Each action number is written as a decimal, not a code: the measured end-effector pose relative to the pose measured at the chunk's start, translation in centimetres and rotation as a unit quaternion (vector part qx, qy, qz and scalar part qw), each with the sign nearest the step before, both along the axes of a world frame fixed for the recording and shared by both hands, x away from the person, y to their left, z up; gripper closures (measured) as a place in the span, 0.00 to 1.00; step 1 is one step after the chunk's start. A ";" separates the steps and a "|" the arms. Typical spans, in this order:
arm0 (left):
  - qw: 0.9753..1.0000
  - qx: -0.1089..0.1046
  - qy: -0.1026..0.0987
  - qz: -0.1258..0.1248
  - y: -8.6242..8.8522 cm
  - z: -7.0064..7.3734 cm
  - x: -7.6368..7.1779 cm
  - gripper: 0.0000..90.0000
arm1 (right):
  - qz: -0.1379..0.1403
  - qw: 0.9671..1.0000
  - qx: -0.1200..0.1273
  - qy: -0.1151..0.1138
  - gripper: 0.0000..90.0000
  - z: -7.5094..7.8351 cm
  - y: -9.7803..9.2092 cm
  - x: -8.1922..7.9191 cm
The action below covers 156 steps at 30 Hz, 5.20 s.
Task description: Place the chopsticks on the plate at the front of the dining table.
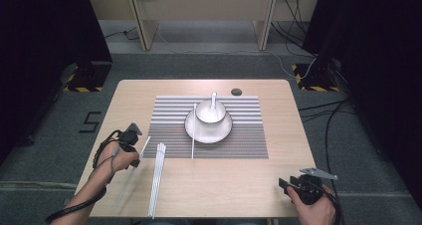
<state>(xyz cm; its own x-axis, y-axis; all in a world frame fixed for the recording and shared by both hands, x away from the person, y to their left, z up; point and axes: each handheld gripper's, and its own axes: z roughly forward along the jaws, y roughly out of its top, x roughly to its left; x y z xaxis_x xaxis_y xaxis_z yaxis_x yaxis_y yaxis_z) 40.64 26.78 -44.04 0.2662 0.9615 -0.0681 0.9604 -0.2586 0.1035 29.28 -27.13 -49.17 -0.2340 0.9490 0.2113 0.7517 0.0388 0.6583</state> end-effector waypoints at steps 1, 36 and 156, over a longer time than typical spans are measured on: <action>1.000 -0.001 -0.001 0.000 -0.1 0.0 0.0 0.95 | 0.000 1.000 0.000 0.000 0.57 0.0 0.0 0.0; 1.000 -0.012 -0.005 0.008 -1.8 0.7 1.9 0.95 | 0.001 1.000 0.003 0.001 0.57 0.0 0.1 0.0; 0.999 -0.024 -0.019 0.011 -5.9 2.7 6.6 0.95 | -0.001 1.000 0.004 -0.001 0.57 0.0 -0.1 0.1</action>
